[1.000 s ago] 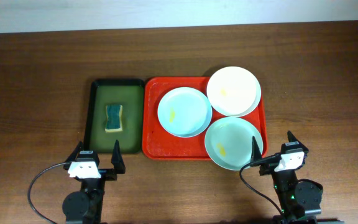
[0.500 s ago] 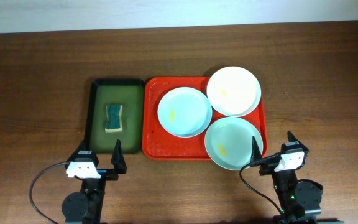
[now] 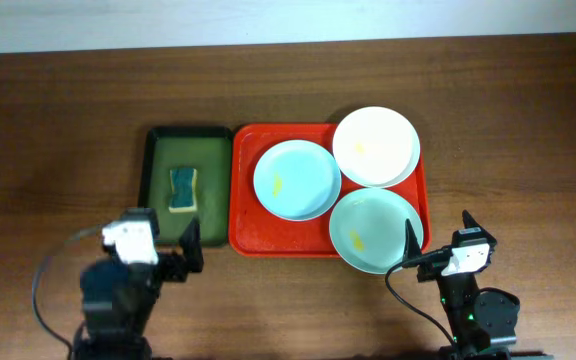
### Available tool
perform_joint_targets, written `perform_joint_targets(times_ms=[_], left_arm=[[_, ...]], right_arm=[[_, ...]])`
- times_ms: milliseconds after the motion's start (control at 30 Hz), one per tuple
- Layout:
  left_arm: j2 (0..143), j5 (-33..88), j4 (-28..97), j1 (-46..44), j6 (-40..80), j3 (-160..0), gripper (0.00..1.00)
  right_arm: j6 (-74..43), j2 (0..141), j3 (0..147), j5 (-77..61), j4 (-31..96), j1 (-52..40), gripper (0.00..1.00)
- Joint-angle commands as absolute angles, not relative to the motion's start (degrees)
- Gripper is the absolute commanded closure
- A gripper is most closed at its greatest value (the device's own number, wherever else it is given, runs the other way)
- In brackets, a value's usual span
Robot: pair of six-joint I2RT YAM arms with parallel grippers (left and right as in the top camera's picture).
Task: Clean dirty plates on tray and stack at the side
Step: 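Reach the left gripper down to the green-yellow sponge on the black tray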
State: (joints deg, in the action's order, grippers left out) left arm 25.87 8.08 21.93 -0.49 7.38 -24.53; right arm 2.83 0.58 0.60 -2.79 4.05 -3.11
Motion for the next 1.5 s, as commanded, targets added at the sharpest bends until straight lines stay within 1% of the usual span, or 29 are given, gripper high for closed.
perform_joint_targets(times_ms=[0, 100, 167, 200, 233, 267, 367, 433, 567, 667, 733, 867, 933, 967, 1033, 1467], left_arm=[[39.97, 12.69, 32.53, -0.58, 0.91, -40.47, 0.02], [55.09, 14.96, 44.23, -0.6, 0.99, -55.88, 0.02], [63.81, 17.26, 45.91, -0.6, 0.99, -61.95, 0.02], [66.04, 17.21, 45.69, -0.6, 0.99, -62.26, 0.07], [68.2, 17.15, 45.76, -0.6, 0.99, -62.24, 0.86], [69.93, 17.15, 45.82, -0.6, 1.06, -62.24, 1.0], [74.63, 14.81, 47.48, -0.6, 3.64, -62.22, 1.0], [77.1, 9.06, 47.27, -0.6, 5.52, -62.19, 0.92], [83.24, 8.47, 45.23, -0.6, 5.96, -62.19, 0.81], [88.01, 7.09, 39.33, -0.6, 5.98, -62.19, 0.72], [90.11, 3.9, 37.01, -0.6, 5.98, -62.19, 0.72], [93.8, 2.5, 34.46, -0.6, 5.98, -62.19, 0.75], [95.77, 2.5, 34.28, -0.6, 5.98, -62.19, 0.72], [96.44, 2.52, 34.24, -0.6, 5.98, -62.19, 0.73], [96.6, 2.52, 34.28, -0.6, 5.98, -62.19, 0.79], [96.6, 2.52, 34.65, -0.6, 5.98, -61.98, 0.73]], right_arm=[[2.76, 0.32, 0.32, -2.31, 4.34, -3.31, 0.01], [2.76, 0.32, 0.32, -2.31, 4.34, -3.31, 0.01], [2.76, 0.32, 0.32, -2.31, 4.34, -3.31, 0.01], [2.76, 0.32, 0.32, -2.31, 4.34, -3.31, 0.01], [2.76, 0.32, 0.32, -2.31, 4.34, -3.31, 0.01], [2.76, 0.32, 0.32, -2.31, 4.34, -3.31, 0.01], [2.76, 0.32, 0.32, -2.31, 4.34, -3.31, 0.01], [2.76, 0.32, 0.32, -2.31, 4.34, -3.31, 0.01], [2.76, 0.32, 0.32, -2.31, 4.34, -3.31, 0.01], [2.76, 0.32, 0.32, -2.31, 4.34, -3.31, 0.01], [2.76, 0.32, 0.32, -2.31, 4.34, -3.31, 0.01], [2.76, 0.32, 0.32, -2.31, 4.34, -3.31, 0.01], [2.76, 0.32, 0.32, -2.31, 4.34, -3.31, 0.01], [2.76, 0.32, 0.32, -2.31, 4.34, -3.31, 0.02], [2.76, 0.32, 0.32, -2.31, 4.34, -3.31, 0.01], [2.76, 0.32, 0.32, -2.31, 4.34, -3.31, 0.01]])
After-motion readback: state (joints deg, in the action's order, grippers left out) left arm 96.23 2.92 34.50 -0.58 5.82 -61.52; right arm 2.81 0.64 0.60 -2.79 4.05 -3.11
